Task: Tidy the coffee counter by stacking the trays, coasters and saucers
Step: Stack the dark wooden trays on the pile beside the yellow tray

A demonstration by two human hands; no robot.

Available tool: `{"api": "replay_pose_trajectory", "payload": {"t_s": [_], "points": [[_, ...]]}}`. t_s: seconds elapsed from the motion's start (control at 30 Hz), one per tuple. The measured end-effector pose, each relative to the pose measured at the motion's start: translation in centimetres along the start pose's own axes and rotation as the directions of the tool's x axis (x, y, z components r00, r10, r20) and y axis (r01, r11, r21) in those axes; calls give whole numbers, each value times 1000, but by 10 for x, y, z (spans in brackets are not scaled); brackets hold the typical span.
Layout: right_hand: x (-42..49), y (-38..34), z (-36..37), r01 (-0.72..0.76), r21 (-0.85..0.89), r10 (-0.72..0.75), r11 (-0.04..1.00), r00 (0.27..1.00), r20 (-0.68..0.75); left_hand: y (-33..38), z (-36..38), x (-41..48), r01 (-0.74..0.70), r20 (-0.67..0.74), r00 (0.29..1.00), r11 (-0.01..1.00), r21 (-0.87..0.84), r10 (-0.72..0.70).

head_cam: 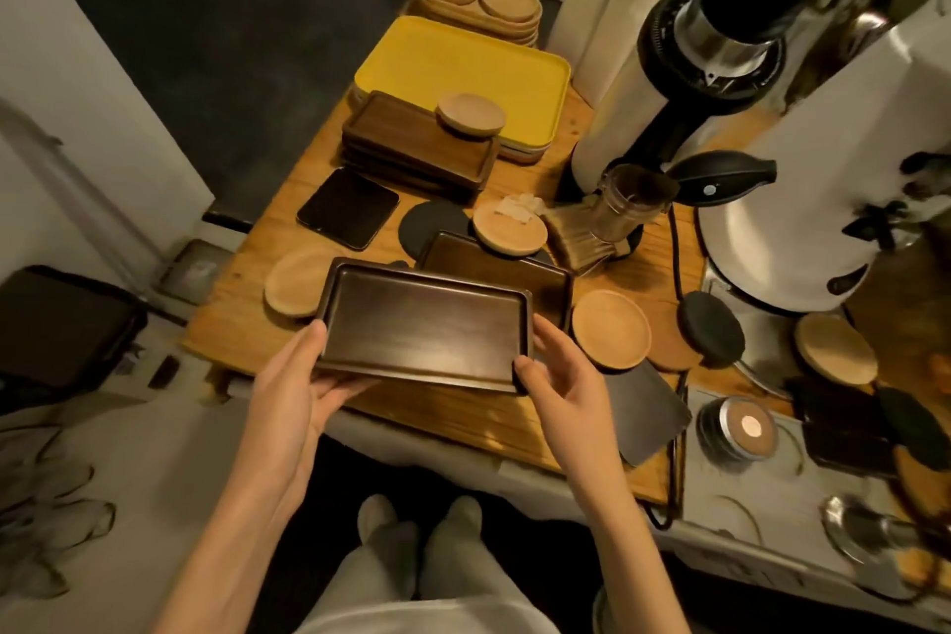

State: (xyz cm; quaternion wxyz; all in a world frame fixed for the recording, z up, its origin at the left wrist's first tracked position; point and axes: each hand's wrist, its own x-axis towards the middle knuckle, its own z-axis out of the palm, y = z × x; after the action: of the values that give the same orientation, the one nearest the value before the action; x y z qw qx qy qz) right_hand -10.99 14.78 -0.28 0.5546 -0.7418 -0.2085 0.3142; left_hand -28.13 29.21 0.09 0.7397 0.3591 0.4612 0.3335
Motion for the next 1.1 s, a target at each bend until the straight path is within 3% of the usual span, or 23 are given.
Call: {"api": "replay_pose_trajectory", "payload": {"t_s": [0.17,0.3,0.53,0.77,0.93,1.1], "points": [[7,1,2,-20,5,20,1000,1000,-9,1,-5,8,-42,102,995,958,285,13],[17,-2,3,-25,8,25,1000,999,22,13,-17,16,-49,164,986,924,380,-15],[54,-14,18,13,-9,-12,1000,996,84,26,-20,47,-70,126,992,908,413,20],[97,-29,39,12,-50,-11,999,1000,6,49,-9,103,-73,236,971,902,425,-33],[121,-41,72,-33,-30,31,999,998,-57,68,-18,147,-31,204,977,903,429,-63],[145,-49,95,-33,-3,32,999,985,-170,88,0,197,-113,263,965,879,463,-14]]}}
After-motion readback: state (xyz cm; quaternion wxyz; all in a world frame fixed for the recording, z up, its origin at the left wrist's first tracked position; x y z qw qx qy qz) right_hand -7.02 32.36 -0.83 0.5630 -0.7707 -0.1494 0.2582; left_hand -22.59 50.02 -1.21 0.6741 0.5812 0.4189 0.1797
